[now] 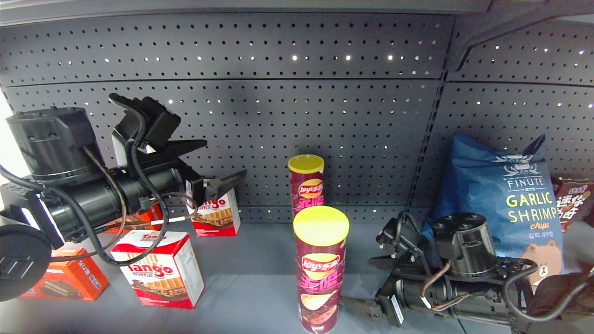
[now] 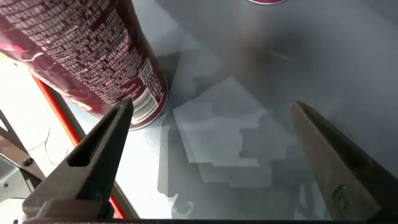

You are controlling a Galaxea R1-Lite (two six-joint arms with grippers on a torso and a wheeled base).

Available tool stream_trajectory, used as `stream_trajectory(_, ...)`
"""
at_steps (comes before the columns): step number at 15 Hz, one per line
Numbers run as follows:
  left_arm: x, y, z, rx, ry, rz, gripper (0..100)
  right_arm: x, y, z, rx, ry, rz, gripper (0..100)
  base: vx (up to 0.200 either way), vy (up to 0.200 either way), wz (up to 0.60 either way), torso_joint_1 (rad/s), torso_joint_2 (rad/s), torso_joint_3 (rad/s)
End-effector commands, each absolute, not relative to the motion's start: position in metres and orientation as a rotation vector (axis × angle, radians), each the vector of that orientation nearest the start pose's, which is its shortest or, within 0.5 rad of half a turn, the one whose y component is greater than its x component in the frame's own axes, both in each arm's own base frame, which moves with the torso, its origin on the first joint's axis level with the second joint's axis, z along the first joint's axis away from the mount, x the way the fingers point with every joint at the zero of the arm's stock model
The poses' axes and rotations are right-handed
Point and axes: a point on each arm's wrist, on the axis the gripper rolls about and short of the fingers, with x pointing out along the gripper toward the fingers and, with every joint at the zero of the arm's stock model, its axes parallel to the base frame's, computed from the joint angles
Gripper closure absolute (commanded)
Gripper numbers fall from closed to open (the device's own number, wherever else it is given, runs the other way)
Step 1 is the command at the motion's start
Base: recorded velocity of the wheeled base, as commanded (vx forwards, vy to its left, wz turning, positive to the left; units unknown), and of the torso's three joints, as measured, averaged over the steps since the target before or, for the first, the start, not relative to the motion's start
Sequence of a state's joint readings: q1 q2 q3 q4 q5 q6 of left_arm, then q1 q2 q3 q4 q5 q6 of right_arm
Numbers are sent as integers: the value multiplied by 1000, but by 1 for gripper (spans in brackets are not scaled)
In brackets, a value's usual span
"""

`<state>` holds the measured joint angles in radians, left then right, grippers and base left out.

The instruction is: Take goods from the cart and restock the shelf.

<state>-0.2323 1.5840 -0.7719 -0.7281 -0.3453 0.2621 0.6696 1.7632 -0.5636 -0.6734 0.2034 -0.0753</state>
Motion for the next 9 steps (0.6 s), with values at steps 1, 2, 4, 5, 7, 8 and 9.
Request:
stream_trajectory(1, 270, -72, 216, 250, 12, -585, 0, 217, 178, 107, -195, 498, 874, 0, 0, 0, 0, 0, 0, 0)
stream_trajectory(2, 270, -72, 215, 250, 15, -585, 0, 217, 178, 107, -195, 499, 874, 0, 0, 0, 0, 0, 0, 0)
stream_trajectory(4, 270, -72, 215, 250, 15, -585, 0, 217, 179, 105, -198, 505, 875, 0, 0, 0, 0, 0, 0, 0)
stream_trajectory(5, 270, -72, 215, 250, 15, -585, 0, 217, 179, 105, -199, 505, 877, 0, 0, 0, 0, 0, 0, 0)
stream_trajectory(7, 270, -71, 215, 250, 15, -585, 0, 217, 180, 105, -199, 505, 880, 0, 0, 0, 0, 0, 0, 0)
stream_trajectory(8, 270, -71, 215, 250, 15, -585, 0, 218, 181, 105, -198, 504, 881, 0, 0, 0, 0, 0, 0, 0)
stream_trajectory(9, 270, -71, 215, 250, 15, -585, 0, 218, 181, 105, -199, 503, 881, 0, 0, 0, 0, 0, 0, 0)
